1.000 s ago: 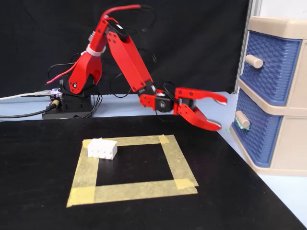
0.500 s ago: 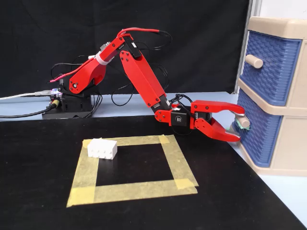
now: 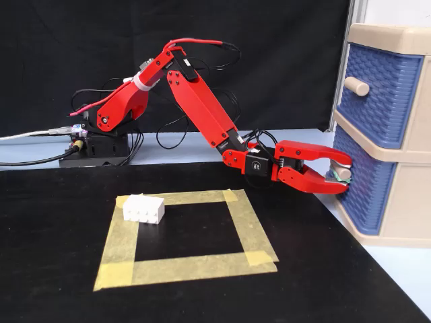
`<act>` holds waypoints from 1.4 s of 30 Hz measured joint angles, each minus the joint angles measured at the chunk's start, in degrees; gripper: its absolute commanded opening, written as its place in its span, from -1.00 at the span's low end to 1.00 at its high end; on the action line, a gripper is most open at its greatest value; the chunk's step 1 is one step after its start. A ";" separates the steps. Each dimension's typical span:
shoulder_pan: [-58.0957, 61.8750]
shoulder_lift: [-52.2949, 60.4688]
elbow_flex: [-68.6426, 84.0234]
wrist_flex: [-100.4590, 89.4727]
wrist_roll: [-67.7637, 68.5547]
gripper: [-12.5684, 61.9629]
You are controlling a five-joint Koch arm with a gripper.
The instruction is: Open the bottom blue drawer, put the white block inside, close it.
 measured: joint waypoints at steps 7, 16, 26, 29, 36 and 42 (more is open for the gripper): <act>4.57 16.87 29.79 -4.92 0.00 -0.88; 6.59 23.73 41.04 -8.79 0.00 0.25; 14.85 63.81 57.74 25.22 17.23 0.24; 18.63 77.70 50.89 51.77 30.06 0.23; 38.67 83.76 34.28 87.98 105.91 0.23; 40.61 76.11 26.37 93.96 119.71 0.21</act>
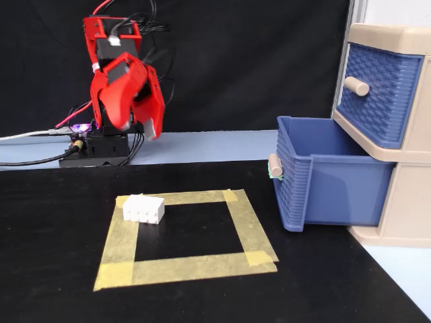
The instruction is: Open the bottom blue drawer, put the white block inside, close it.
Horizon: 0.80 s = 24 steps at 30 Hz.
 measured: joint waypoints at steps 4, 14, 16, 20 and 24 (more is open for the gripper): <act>0.18 -10.46 -18.63 19.16 1.32 0.21; 0.00 -32.61 -28.83 37.62 9.58 0.22; 0.09 -35.16 -28.83 36.30 9.67 0.23; 0.09 -35.68 -28.83 32.52 9.67 0.23; 0.09 -38.06 -28.83 28.30 9.76 0.23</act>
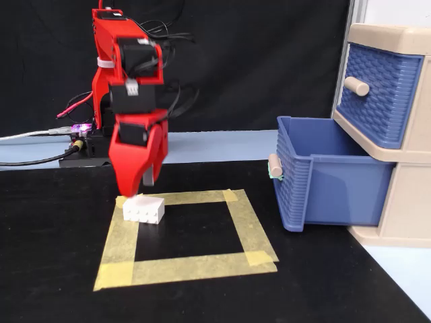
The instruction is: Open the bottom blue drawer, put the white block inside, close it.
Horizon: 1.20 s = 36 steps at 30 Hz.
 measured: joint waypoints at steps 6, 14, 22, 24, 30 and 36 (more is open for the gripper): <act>0.00 -7.47 -0.53 -3.34 0.00 0.23; 0.44 -9.49 -0.53 -4.04 0.09 0.25; 2.46 -9.49 -0.79 -3.78 0.09 -0.90; 2.64 -7.73 -1.23 -4.66 0.09 -0.88; 2.99 2.64 -13.97 1.14 -1.32 -0.88; -9.93 5.45 -36.65 16.88 -46.58 -0.88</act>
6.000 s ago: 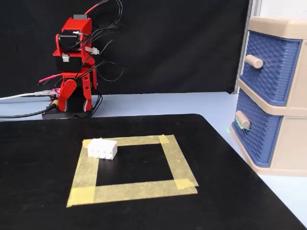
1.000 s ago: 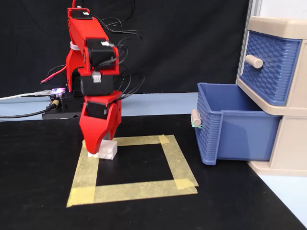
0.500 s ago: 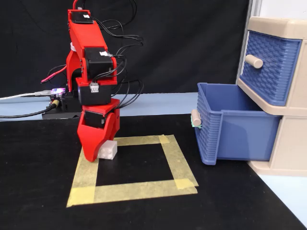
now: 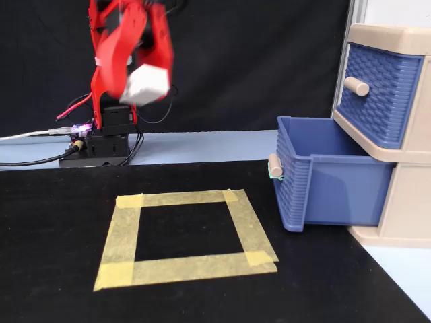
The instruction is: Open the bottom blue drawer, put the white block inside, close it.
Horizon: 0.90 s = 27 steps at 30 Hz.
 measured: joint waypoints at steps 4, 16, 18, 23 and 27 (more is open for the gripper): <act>-23.91 -8.79 -10.63 -5.45 -41.22 -0.88; -28.21 -28.48 -29.27 -10.02 -60.38 -0.84; -28.56 -30.76 -31.73 -10.02 -61.00 -0.45; -28.74 -36.12 -37.00 -13.36 -62.93 0.25; -28.39 -35.68 -38.85 -13.54 -65.21 0.25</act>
